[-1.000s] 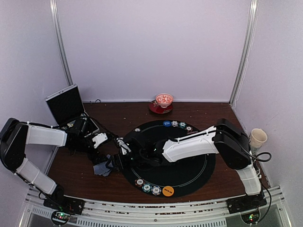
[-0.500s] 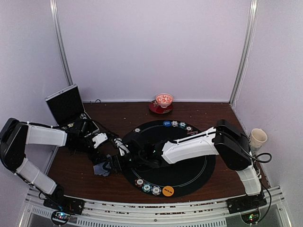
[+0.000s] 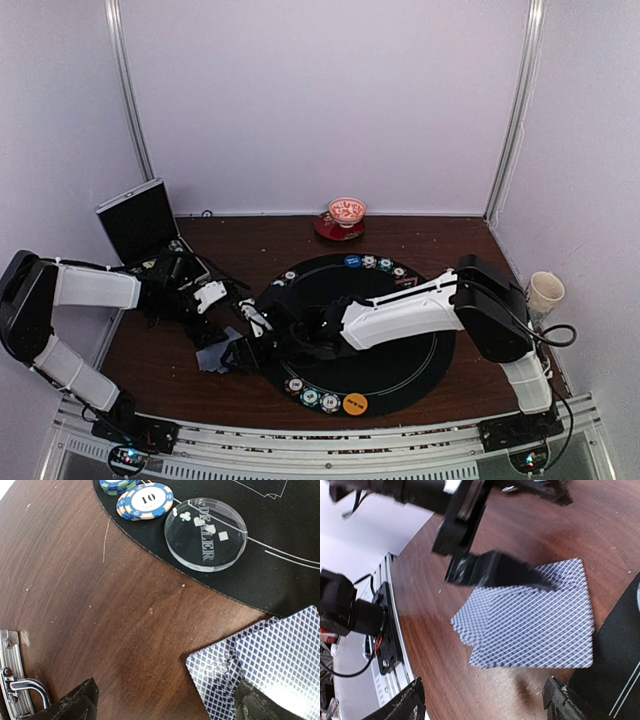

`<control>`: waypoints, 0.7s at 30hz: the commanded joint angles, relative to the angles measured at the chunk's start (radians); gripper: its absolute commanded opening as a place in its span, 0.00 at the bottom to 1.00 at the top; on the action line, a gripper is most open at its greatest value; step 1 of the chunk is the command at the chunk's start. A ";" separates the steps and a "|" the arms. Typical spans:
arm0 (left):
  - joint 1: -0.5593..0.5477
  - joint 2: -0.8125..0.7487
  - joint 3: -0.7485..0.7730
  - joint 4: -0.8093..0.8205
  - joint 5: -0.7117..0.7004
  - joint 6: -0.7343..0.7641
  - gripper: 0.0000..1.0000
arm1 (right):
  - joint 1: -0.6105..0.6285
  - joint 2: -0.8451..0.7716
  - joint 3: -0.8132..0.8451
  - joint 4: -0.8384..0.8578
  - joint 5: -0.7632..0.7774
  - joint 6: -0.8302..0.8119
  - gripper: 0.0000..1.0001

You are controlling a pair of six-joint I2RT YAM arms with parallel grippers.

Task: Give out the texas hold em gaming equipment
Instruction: Adjust the poker card at the center of the board.

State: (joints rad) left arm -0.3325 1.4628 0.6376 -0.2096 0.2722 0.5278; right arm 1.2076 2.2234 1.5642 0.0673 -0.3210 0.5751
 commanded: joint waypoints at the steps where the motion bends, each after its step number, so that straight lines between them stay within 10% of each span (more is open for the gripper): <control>1: 0.006 -0.018 0.026 -0.007 0.002 -0.002 0.98 | 0.040 -0.047 0.011 -0.074 -0.007 -0.082 0.82; 21: 0.006 -0.036 0.042 -0.029 0.010 -0.005 0.98 | 0.101 0.125 0.185 -0.222 0.007 -0.147 0.83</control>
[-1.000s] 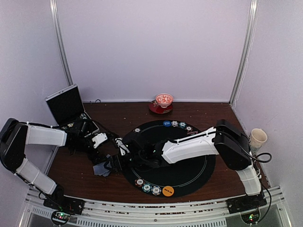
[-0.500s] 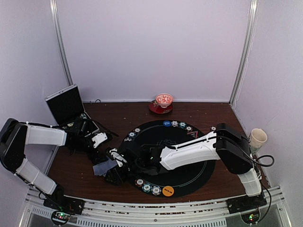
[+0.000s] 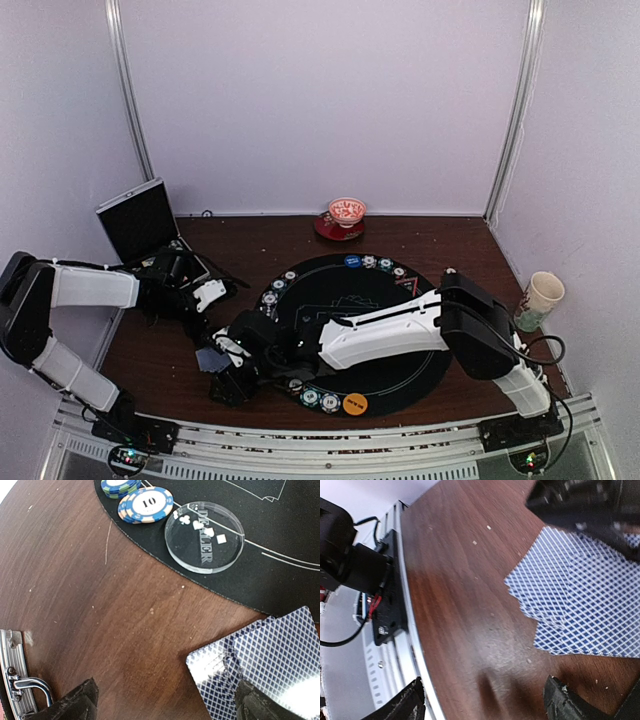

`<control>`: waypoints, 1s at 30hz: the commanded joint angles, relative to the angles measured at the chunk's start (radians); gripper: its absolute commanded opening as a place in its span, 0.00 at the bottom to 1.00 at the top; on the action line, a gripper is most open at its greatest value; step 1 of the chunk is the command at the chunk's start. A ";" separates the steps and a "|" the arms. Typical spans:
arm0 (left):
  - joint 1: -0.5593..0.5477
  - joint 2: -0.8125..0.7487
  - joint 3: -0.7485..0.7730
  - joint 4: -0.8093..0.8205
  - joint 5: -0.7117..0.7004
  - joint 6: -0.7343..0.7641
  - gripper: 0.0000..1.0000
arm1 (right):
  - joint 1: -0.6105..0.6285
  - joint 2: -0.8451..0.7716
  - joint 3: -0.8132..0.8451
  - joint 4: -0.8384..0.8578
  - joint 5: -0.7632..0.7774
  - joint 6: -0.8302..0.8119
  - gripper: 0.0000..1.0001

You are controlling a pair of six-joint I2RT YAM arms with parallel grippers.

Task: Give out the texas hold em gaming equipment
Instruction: Adjust the poker card at the center of the board.

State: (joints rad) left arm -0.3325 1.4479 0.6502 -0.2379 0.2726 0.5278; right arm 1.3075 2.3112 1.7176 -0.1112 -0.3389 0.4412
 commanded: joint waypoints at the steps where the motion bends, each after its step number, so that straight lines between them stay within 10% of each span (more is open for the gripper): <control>1: 0.006 -0.022 0.029 -0.001 0.009 -0.005 0.98 | 0.001 0.041 0.034 -0.048 0.028 -0.013 0.83; 30: 0.020 -0.049 0.062 -0.011 -0.038 -0.031 0.98 | -0.010 0.110 0.156 -0.130 0.078 -0.025 0.83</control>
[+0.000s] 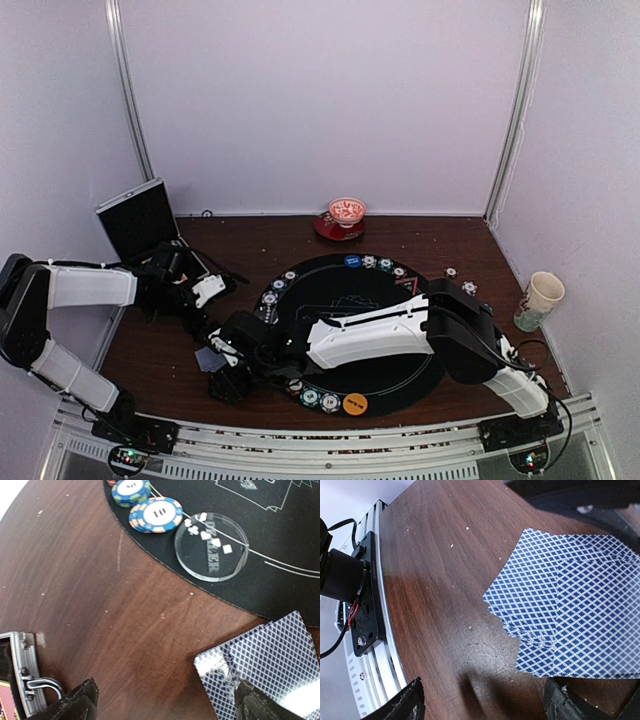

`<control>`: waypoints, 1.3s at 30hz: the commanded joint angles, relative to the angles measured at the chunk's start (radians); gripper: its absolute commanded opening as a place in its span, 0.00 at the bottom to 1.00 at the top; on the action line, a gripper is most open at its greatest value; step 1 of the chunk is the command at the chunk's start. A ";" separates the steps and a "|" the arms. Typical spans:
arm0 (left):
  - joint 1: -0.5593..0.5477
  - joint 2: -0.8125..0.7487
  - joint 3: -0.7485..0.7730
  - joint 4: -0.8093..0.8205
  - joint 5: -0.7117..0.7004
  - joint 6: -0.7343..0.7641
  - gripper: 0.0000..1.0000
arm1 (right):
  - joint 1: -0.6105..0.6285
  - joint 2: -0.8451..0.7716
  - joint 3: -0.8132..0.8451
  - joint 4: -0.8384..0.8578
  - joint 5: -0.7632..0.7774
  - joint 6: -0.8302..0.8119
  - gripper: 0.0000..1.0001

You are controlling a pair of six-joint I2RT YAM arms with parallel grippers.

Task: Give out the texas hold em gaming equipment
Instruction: Adjust the poker card at the center of the board.

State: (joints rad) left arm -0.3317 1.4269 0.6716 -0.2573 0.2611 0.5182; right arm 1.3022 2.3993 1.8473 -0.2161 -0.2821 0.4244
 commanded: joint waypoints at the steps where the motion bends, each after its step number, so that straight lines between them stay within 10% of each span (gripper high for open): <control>1: 0.026 -0.027 0.045 0.006 -0.032 -0.024 0.98 | -0.005 0.022 0.027 -0.026 0.021 -0.007 0.83; 39: 0.103 0.103 0.033 -0.052 -0.027 0.020 0.98 | -0.023 0.072 0.130 -0.090 0.031 -0.009 0.83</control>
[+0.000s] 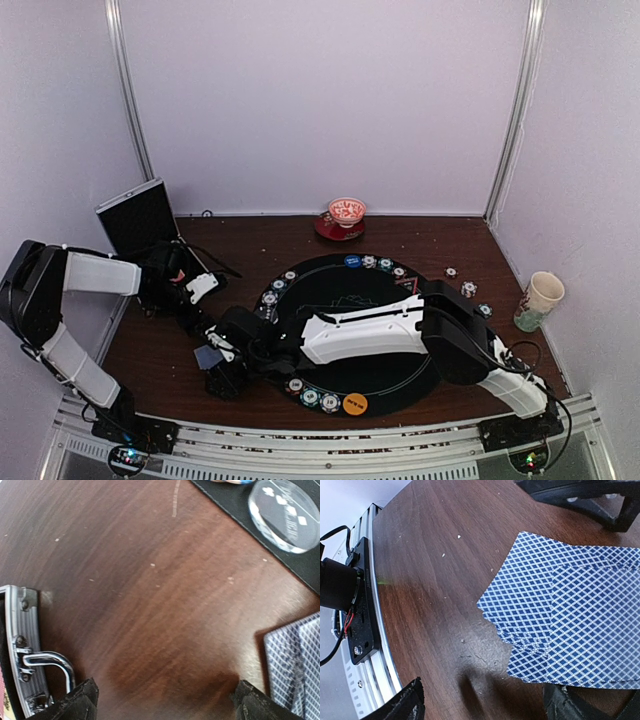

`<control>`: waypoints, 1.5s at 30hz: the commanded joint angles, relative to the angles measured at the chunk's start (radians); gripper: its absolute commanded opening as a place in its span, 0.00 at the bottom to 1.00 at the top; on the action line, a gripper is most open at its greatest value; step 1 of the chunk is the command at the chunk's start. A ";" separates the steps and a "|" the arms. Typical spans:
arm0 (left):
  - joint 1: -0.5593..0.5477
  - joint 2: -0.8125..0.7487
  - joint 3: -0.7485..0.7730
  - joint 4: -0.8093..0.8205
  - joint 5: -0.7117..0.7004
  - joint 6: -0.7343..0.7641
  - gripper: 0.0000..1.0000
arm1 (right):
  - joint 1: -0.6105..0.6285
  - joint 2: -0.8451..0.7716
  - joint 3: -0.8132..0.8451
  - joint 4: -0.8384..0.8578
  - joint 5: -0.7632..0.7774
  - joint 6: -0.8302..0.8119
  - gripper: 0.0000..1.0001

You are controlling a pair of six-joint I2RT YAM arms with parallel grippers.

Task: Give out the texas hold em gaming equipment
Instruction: Adjust the poker card at the center of the board.

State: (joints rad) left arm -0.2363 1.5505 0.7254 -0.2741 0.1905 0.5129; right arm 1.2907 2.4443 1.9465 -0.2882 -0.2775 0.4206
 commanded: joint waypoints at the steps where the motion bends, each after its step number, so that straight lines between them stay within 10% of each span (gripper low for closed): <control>1: 0.008 -0.021 -0.022 -0.035 0.046 0.027 0.98 | -0.013 0.028 0.032 -0.018 0.026 -0.006 0.83; 45: 0.007 -0.020 -0.017 -0.064 0.112 0.026 0.98 | -0.037 0.091 0.132 -0.055 0.049 -0.020 0.84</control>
State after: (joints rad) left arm -0.2363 1.5448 0.7143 -0.3183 0.2722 0.5293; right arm 1.2648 2.5019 2.0472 -0.3233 -0.2554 0.4137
